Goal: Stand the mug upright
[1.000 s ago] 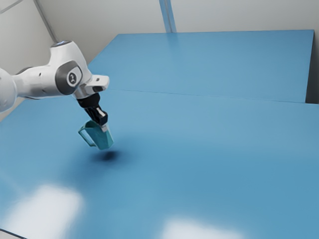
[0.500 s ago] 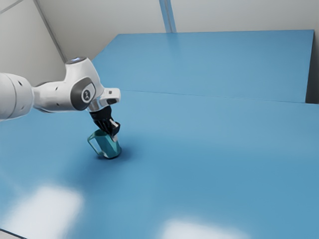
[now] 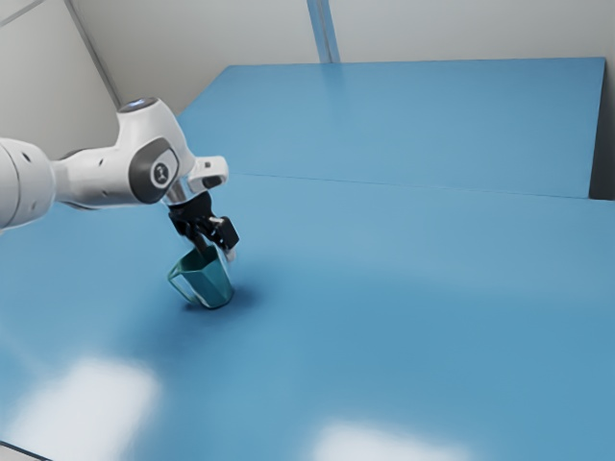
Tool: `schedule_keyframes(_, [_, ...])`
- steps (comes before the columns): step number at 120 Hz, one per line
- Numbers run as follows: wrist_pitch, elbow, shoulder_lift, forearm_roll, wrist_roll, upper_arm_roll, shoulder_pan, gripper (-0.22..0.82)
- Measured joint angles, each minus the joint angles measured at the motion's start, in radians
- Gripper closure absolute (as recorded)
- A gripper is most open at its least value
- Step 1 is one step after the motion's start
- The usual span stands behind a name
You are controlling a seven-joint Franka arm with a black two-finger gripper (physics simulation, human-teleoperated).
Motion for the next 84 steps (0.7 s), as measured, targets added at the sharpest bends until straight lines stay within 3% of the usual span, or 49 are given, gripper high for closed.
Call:
schedule_keyframes(20, [-0.075, 0.051, -0.049, -0.013, -0.008, 0.000, -0.001, 0.05])
schedule_keyframes(56, [-0.364, 0.377, -0.067, -0.010, -0.023, 0.004, 0.001, 0.01])
schedule_keyframes(84, [-0.522, 0.467, -0.103, 0.005, -0.030, 0.001, 0.006, 0.00])
